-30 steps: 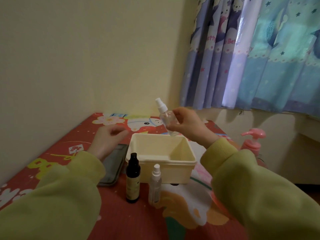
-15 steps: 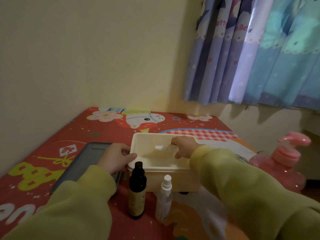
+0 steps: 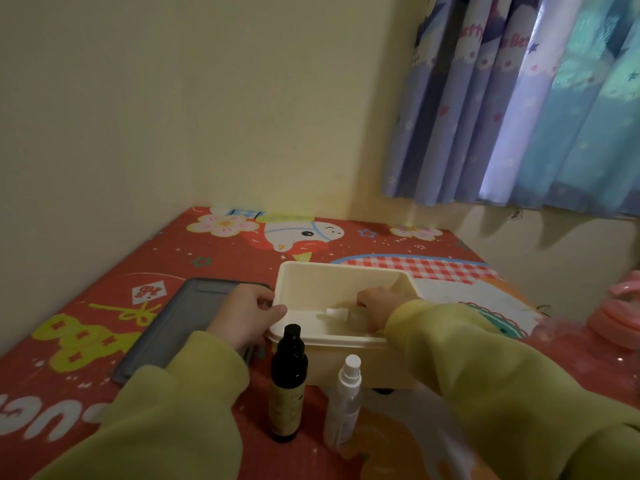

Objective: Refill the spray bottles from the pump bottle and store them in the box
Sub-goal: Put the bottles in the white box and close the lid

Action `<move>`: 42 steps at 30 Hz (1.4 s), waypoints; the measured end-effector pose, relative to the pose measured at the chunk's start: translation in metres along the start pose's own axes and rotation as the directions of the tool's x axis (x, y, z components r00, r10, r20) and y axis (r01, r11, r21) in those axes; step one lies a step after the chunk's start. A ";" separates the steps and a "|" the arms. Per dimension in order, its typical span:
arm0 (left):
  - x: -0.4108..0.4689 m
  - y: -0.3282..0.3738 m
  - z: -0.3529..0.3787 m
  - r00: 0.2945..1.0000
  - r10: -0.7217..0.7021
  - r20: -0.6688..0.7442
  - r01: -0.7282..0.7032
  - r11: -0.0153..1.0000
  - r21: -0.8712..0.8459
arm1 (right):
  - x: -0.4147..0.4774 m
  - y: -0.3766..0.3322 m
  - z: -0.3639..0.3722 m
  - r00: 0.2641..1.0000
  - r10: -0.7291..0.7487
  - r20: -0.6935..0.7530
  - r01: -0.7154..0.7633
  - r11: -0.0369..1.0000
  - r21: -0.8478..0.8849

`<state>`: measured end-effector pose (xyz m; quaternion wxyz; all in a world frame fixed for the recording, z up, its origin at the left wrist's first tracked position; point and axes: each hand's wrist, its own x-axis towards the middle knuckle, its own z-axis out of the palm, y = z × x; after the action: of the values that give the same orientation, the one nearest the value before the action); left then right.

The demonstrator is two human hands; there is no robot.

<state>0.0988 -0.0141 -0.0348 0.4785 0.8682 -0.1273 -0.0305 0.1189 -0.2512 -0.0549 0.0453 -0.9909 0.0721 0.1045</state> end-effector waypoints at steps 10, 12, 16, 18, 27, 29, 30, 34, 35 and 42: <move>0.004 -0.001 -0.001 0.999 -0.035 -0.010 0.035 0.999 0.040 | -0.036 -0.017 -0.038 0.969 -0.137 -0.207 0.152 0.987 0.056; 0.001 -0.002 0.001 0.998 -0.059 -0.020 0.059 0.998 -0.016 | -0.055 -0.024 -0.051 0.923 -0.158 -0.352 0.217 0.967 0.135; -0.027 0.000 0.003 0.935 0.054 -0.349 -0.085 0.994 -0.073 | -0.095 -0.026 -0.056 0.815 -0.096 -0.572 0.331 0.886 0.323; -0.054 0.002 0.003 0.812 0.169 -0.558 -0.268 0.958 -0.100 | -0.115 -0.023 -0.047 0.814 -0.073 -0.577 0.356 0.846 0.396; -0.146 -0.011 0.063 0.819 0.552 -0.155 -0.527 0.832 0.174 | -0.167 -0.017 0.009 0.851 -0.057 -0.522 0.384 0.745 0.546; -0.144 -0.014 0.072 0.888 0.449 -0.099 -0.422 0.882 0.210 | -0.170 -0.019 0.018 0.855 -0.030 -0.518 0.381 0.715 0.586; -0.143 -0.014 0.075 0.924 0.378 -0.062 -0.357 0.909 0.214 | -0.171 -0.019 0.024 0.874 -0.036 -0.485 0.365 0.708 0.605; -0.136 -0.012 0.082 0.958 0.286 -0.003 -0.278 0.933 0.229 | -0.168 -0.025 0.047 0.946 -0.160 -0.281 0.309 0.703 0.640; -0.135 -0.012 0.083 0.957 0.291 0.001 -0.285 0.935 0.211 | -0.168 -0.027 0.051 0.948 -0.188 -0.257 0.313 0.702 0.640; -0.140 -0.002 0.080 0.924 0.380 -0.041 -0.375 0.922 0.097 | -0.181 -0.032 0.048 0.918 -0.174 -0.357 0.378 0.661 0.649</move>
<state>-0.0496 -0.0439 -0.0898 0.4407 0.8479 -0.2794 0.0934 -0.0610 -0.1905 -0.0605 0.4260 -0.9009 -0.0406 -0.0722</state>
